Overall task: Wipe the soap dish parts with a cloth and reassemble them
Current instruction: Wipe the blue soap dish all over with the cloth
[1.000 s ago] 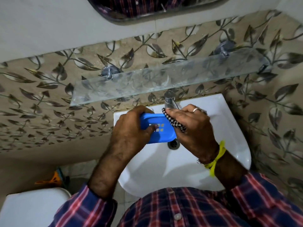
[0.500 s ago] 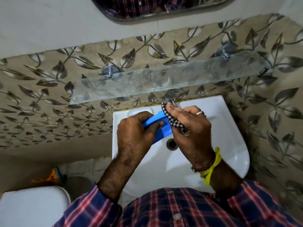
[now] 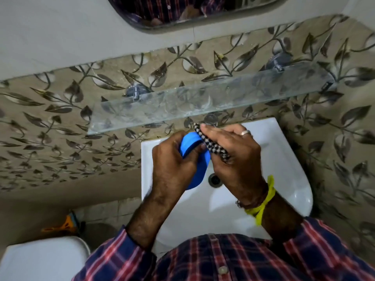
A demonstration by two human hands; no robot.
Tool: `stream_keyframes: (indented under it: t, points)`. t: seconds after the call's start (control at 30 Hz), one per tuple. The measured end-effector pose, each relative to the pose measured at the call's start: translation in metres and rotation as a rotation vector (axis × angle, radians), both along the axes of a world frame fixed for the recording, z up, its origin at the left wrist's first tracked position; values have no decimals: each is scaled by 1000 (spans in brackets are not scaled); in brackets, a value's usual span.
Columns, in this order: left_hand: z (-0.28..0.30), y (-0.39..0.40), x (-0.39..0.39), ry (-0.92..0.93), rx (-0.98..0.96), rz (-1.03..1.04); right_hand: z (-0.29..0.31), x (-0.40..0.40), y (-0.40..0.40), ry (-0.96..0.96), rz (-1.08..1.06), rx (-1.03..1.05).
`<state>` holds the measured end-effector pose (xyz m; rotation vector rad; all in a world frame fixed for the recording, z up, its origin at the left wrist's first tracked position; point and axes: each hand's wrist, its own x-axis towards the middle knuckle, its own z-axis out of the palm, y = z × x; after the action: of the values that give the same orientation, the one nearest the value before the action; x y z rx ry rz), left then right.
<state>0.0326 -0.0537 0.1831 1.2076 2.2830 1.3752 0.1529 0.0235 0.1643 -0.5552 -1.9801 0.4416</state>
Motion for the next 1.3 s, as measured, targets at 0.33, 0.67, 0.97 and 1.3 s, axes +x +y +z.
stream_keyframes:
  t: [0.33,0.67,0.97,1.3]
  points:
    - [-2,7,-7,-103,-163,-146,-2,-1,2,-60,16,-34]
    - [-10,9,-8,-156,-275,-161,-13,4,1,-126,-33,-208]
    - [-8,9,-14,-437,-88,-96,-20,14,11,-184,-119,-94]
    - [-3,15,-14,-450,53,-179,-18,15,19,-36,-147,-162]
